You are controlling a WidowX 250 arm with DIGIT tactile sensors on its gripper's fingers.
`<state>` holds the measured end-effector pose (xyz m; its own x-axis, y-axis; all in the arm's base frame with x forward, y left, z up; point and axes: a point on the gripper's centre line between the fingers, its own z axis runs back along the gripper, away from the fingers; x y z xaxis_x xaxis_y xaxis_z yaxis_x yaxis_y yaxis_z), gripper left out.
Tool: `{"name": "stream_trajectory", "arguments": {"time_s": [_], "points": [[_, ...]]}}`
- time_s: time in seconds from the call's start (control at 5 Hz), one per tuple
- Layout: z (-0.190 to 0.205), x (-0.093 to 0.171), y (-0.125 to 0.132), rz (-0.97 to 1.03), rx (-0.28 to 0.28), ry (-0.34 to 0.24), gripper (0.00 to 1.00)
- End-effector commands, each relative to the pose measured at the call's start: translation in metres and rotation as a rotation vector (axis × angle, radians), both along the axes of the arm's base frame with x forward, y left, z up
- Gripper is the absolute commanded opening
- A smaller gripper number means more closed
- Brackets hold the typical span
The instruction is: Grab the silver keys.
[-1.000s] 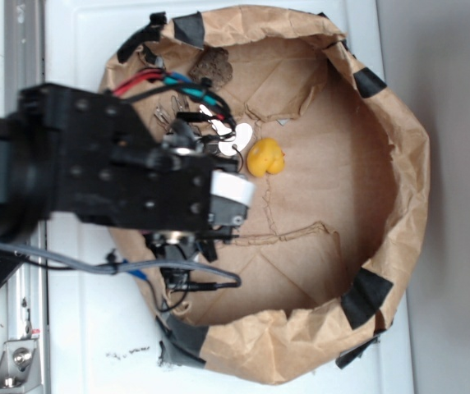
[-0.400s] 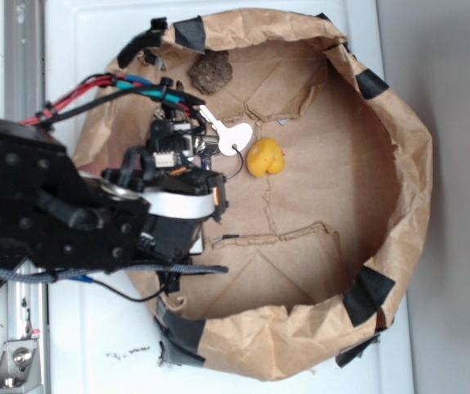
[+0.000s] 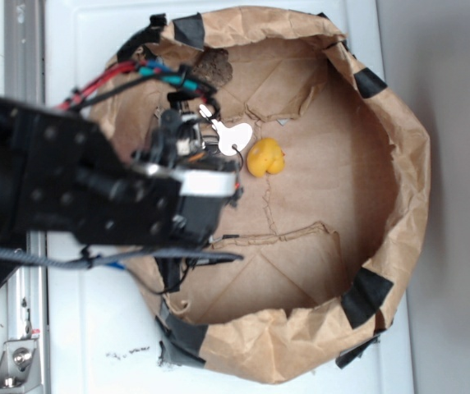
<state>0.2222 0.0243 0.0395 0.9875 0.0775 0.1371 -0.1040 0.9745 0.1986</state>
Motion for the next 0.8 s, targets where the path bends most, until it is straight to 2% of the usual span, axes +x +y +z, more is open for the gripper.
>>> {"name": "stream_trajectory", "arguments": {"time_s": [0.0, 0.2, 0.4, 0.6], "points": [[0.019, 0.012, 0.023, 0.046, 0.055, 0.004, 1.00], [0.015, -0.008, 0.040, 0.062, 0.114, -0.014, 1.00], [0.012, -0.006, 0.043, 0.097, 0.135, -0.047, 1.00], [0.015, 0.014, 0.033, 0.103, 0.126, -0.064, 1.00]]}}
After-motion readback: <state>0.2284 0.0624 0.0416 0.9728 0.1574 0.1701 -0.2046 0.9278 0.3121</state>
